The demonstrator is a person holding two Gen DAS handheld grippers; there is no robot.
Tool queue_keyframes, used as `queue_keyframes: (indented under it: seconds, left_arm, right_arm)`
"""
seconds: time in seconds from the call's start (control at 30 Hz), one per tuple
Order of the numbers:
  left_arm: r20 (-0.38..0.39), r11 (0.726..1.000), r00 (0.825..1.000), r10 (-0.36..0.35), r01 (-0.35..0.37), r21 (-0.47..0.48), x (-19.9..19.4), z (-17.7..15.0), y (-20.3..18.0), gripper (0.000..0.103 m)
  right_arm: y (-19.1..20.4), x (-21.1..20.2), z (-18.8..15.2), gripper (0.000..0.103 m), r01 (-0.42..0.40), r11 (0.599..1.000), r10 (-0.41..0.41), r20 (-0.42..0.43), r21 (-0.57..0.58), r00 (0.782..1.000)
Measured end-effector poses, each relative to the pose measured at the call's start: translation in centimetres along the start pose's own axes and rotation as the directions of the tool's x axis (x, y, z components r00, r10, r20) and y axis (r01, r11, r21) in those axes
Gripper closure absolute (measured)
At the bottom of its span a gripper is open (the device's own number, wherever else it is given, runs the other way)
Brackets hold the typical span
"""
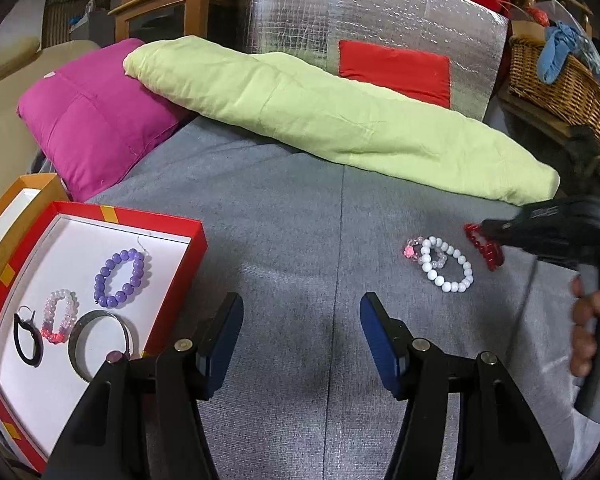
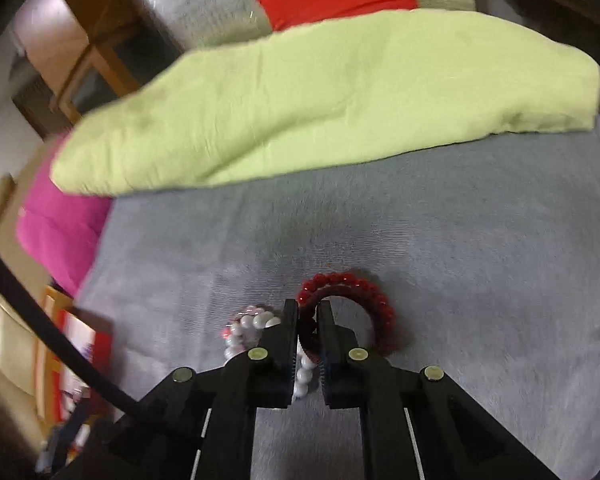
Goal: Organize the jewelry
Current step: 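Lift the red bead bracelet and dark red bangle with the right tool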
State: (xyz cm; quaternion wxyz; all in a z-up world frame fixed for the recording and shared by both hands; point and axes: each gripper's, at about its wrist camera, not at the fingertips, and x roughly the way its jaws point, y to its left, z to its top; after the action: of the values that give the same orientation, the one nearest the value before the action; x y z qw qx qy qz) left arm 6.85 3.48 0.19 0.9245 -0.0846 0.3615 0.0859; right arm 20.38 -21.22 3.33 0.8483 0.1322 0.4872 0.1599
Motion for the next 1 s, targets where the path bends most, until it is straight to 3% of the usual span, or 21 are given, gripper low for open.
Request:
queue_keyframes:
  seconds: [0.2,0.33,0.4,0.6,0.67,0.77,0.9,0.93,1.0]
  left_arm:
    - [-0.024,1.000,1.000,-0.003,0.003,0.031,0.5,-0.6,-0.7,0.041]
    - [-0.025,0.998,0.999,0.020,-0.018,0.065,0.7,-1.0,-1.2,0.041]
    - [-0.022,0.997,0.999,0.028,-0.026,0.075,0.7,-1.2,-1.4,0.041]
    - [0.013,0.991,1.000,0.021,-0.022,0.132,0.1,-1.6,-2.5,0.041]
    - [-0.013,0.989,0.999,-0.030,0.032,0.146,0.0,-1.7,-3.4,0.041]
    - [-0.080,0.983,0.989,-0.127,0.137,0.125,0.0,-1.7,-4.9,0.041]
    - [-0.181,0.939,0.941,-0.286,0.313,0.145,0.2,-1.3,-10.1,0.041]
    - [-0.202,0.925,0.929,-0.310,0.344,0.163,0.5,-1.2,-12.0,0.041]
    - [-0.228,0.910,0.921,-0.315,0.361,0.205,1.1,-1.0,-14.9,0.041]
  right_arm:
    - [-2.3,-3.2,-2.1,0.093,-0.162,0.979,0.155,0.058,0.128,0.986]
    - [-4.0,-4.8,-3.2,0.093,-0.296,0.935,0.289,0.065,0.196,0.955]
    - [-5.4,-4.8,-3.8,0.093,-0.236,0.949,0.231,0.049,0.210,0.972]
    - [-10.0,-6.8,-6.0,0.093,-0.270,0.908,0.251,0.099,0.320,0.963]
    - [-10.6,-7.3,-6.5,0.093,-0.245,0.920,0.225,0.098,0.307,0.969]
    - [-11.5,-7.1,-6.9,0.093,-0.261,0.910,0.248,0.084,0.322,0.965]
    - [-12.9,-6.0,-7.9,0.093,-0.252,0.901,0.244,0.068,0.353,0.967]
    - [-13.0,-6.1,-8.0,0.093,-0.253,0.900,0.244,0.071,0.354,0.967]
    - [-13.5,-6.2,-8.2,0.093,-0.257,0.897,0.246,0.077,0.359,0.966]
